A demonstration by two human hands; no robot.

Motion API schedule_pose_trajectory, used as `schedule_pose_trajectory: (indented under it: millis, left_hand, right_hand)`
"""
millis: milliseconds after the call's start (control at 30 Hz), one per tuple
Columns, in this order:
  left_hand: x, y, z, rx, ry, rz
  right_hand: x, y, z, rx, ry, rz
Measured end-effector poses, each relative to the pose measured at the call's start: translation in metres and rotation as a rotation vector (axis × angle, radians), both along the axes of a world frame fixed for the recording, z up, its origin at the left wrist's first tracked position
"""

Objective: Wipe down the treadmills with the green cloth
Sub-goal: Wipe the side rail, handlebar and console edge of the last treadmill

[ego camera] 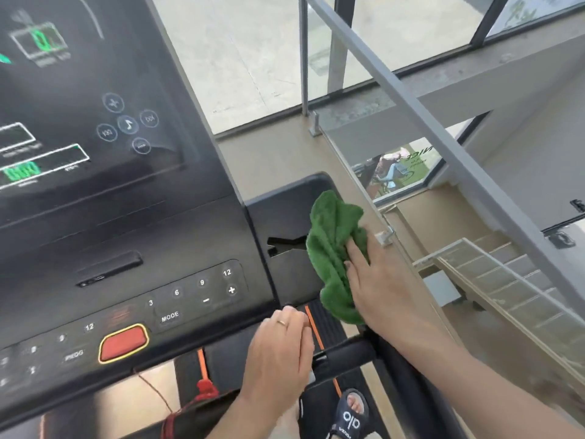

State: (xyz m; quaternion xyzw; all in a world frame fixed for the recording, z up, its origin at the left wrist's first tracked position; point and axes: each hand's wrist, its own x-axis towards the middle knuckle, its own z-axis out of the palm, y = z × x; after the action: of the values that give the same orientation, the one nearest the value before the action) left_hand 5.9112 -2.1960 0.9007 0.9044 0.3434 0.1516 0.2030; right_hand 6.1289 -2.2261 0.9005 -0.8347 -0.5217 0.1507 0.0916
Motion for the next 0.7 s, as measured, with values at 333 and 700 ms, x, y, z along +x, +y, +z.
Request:
schedule_pose_trajectory:
  millis: [333,700]
  left_hand:
    - [-0.006,-0.009,-0.027,0.002,0.168,0.070]
    - [-0.006,-0.010,-0.026,0.022,0.194,0.096]
  right_hand:
    - [-0.014,0.121,0.002,0.082,-0.178,0.276]
    - [-0.048,0.032,-0.004,0.164,-0.167,0.521]
